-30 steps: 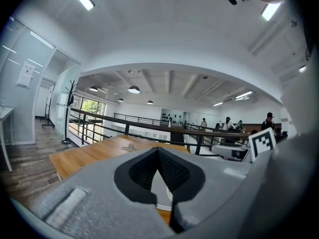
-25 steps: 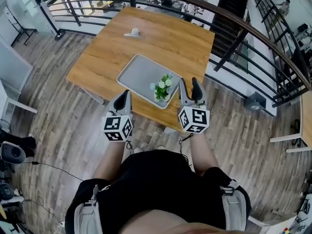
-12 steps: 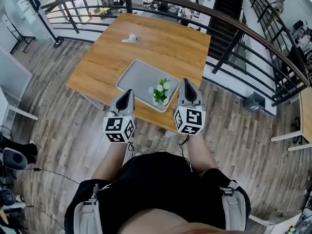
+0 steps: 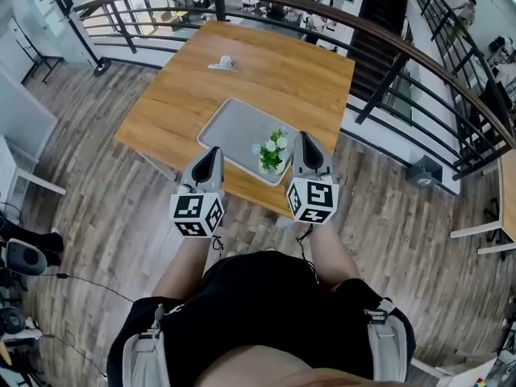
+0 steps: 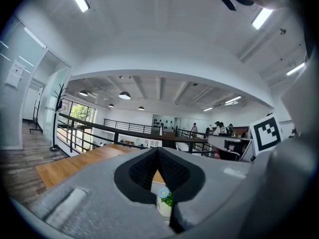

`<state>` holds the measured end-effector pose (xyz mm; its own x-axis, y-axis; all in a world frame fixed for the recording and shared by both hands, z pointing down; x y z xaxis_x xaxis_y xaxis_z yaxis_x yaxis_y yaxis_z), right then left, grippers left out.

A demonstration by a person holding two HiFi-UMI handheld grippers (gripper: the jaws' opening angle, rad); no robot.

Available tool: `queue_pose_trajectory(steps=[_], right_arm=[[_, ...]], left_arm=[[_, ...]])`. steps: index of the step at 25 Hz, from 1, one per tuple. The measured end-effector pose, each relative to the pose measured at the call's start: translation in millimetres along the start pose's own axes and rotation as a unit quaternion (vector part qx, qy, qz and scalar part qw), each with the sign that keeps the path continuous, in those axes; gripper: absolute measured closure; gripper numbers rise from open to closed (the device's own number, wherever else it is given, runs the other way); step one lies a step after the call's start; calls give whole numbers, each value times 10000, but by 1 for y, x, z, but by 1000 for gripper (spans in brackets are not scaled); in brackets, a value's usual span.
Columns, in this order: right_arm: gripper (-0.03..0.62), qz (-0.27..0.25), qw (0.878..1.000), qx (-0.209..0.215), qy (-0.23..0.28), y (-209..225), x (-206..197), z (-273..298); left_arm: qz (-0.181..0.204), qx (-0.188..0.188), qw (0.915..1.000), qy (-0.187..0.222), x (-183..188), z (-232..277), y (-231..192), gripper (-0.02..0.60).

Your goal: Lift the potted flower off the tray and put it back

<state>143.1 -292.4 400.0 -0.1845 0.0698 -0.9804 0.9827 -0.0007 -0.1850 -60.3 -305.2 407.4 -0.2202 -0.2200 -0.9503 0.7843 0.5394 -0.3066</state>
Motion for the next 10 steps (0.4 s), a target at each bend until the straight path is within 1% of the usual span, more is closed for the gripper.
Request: queue_pose_trajectory(steps=[10], right_arm=[[599, -18, 10000, 31, -42, -14, -4, 7]], left_arm=[[18, 125, 9999, 24, 4, -2, -25, 569]])
Point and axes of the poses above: the fingertips, and each gripper's own axes: z forward along the fingers, y to its right, x out of its top, the point moved 1 cm from there along -z, backward along the fingers, and after that the axes turned 13 degrees about -z, right-handed, at the moved point
